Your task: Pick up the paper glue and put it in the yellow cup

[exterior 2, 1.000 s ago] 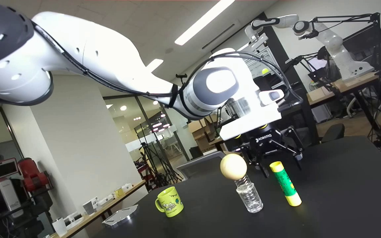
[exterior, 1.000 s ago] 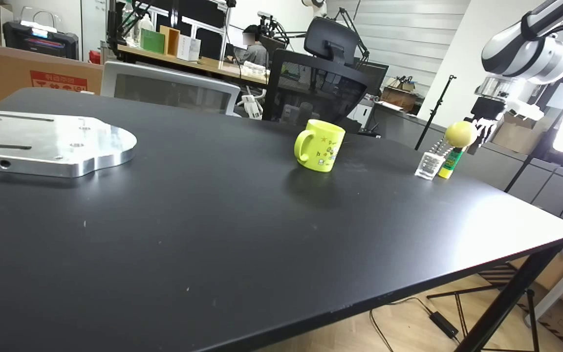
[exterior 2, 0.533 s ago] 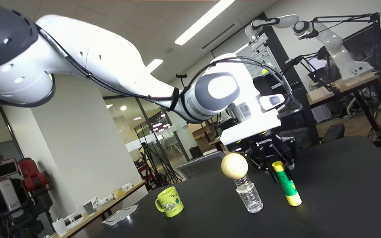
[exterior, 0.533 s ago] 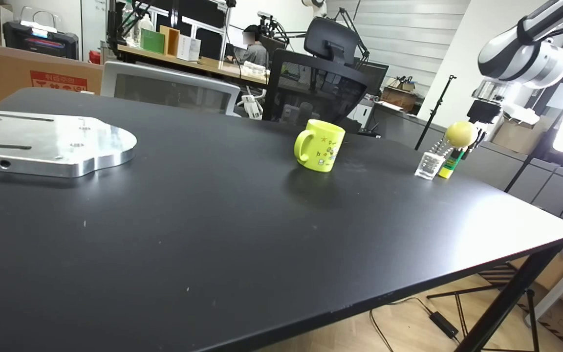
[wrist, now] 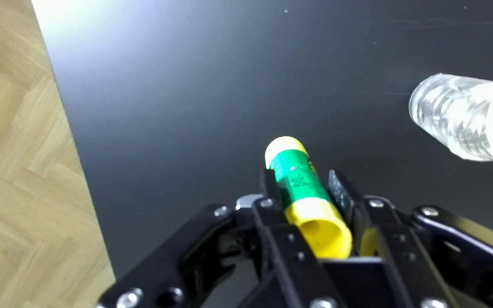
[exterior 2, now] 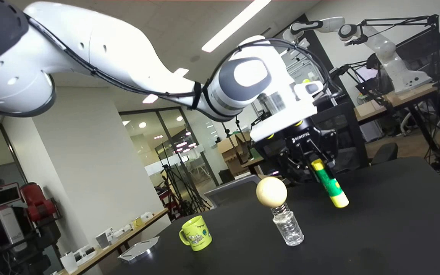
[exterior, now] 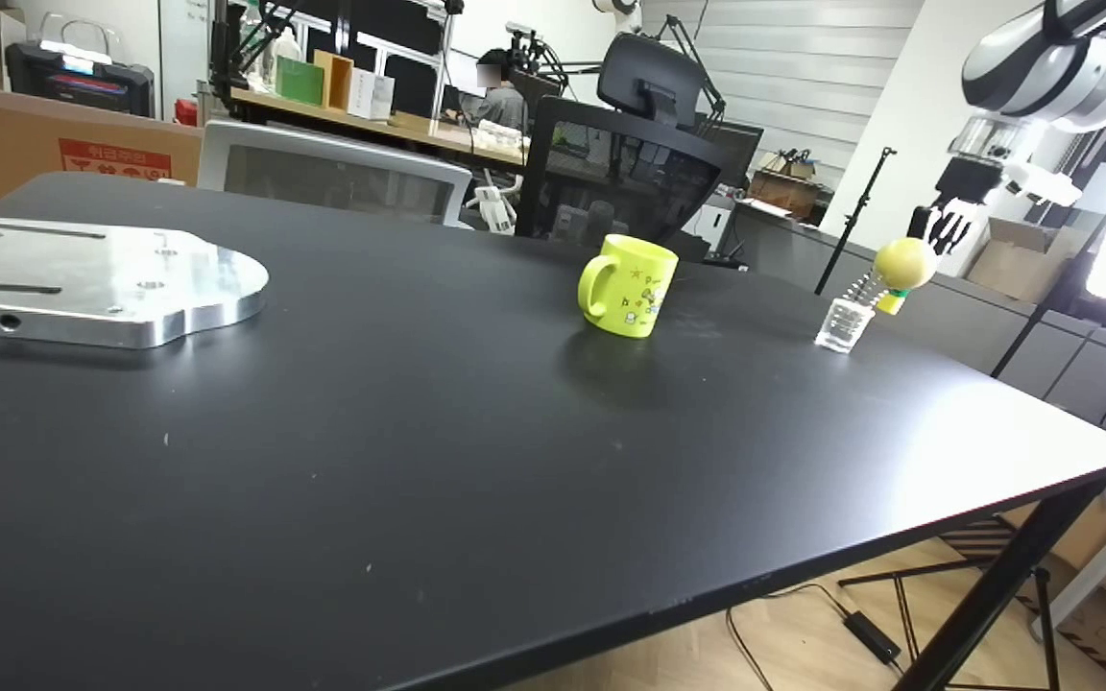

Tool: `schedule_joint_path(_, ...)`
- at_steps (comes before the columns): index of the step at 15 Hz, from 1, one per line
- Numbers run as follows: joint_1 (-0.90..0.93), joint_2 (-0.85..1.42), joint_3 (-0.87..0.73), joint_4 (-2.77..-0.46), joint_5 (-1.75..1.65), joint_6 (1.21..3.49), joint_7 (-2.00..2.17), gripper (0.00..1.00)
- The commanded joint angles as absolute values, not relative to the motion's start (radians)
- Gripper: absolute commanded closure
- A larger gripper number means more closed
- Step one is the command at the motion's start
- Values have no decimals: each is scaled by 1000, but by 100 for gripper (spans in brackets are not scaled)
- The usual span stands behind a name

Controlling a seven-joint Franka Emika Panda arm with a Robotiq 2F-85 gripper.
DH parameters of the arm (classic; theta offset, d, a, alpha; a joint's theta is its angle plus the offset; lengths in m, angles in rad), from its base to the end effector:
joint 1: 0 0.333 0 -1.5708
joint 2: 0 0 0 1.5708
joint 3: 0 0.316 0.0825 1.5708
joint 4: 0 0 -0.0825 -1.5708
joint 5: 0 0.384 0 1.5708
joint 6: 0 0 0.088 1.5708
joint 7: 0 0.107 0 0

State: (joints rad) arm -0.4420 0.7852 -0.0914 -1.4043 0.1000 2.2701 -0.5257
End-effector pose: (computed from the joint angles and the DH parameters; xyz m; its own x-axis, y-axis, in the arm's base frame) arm 0.6446 -0.3614 0.2448 0.9960 -0.0383 0.0812 -0.0406 -0.9988 0.0274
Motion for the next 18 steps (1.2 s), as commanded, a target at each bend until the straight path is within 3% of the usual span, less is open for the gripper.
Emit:
schedule_joint_path(1, -446, 685, -86, -1399, 91, 2197, -496, 91)
schedule_joint_path(8, -322, 517, -71, -1486, 32, 2114, -481, 91)
schedule_joint_path(18, -16, 368, 84, -1705, -45, 2136, -472, 91)
